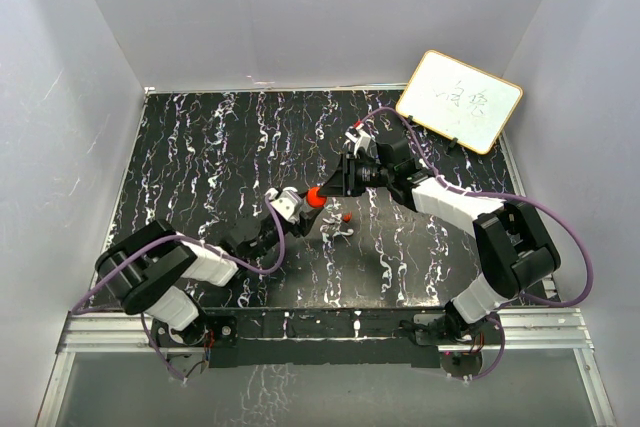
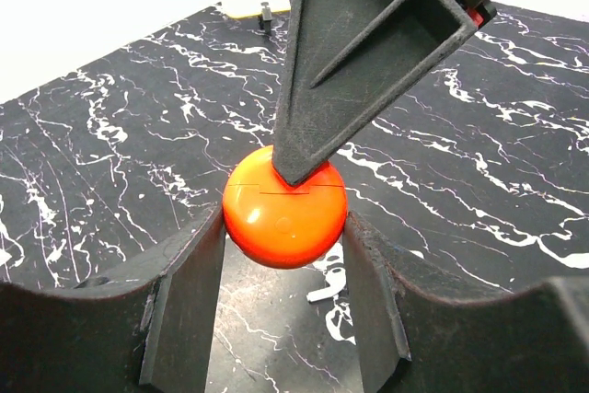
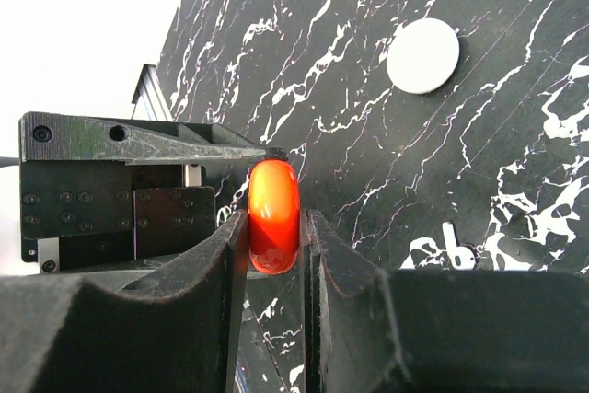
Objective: Insert the wireless bluetooth earbuds into the charging case
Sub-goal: Pick up the charging case at the center of the board.
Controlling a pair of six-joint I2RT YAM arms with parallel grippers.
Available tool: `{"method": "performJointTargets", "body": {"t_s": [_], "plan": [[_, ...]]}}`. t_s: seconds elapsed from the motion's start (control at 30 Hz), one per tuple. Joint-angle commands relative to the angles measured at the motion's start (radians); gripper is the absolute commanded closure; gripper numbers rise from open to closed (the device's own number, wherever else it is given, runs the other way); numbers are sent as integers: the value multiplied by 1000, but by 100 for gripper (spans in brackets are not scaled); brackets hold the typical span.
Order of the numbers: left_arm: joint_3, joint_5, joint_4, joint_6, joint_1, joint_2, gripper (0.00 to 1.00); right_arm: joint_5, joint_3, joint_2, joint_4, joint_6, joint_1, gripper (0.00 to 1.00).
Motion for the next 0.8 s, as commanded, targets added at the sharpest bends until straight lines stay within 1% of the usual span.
{"method": "performJointTargets", "body": {"t_s": [0.0, 0.23, 0.57, 0.67, 0.77], "plan": [[-13, -1, 136, 34, 4, 50, 100, -32, 3, -34, 95, 32, -3, 93], [-7, -5, 182, 28, 3, 102, 100, -39, -2, -33, 108, 43, -2, 94], [-3, -18, 251, 25, 3, 175, 100, -53, -11, -34, 140, 72, -2, 98], [-3, -16, 260, 16, 4, 175, 100, -40, -12, -36, 131, 68, -2, 98], [4, -16, 229, 13, 4, 154, 100, -18, -7, -33, 102, 53, -1, 98]]}}
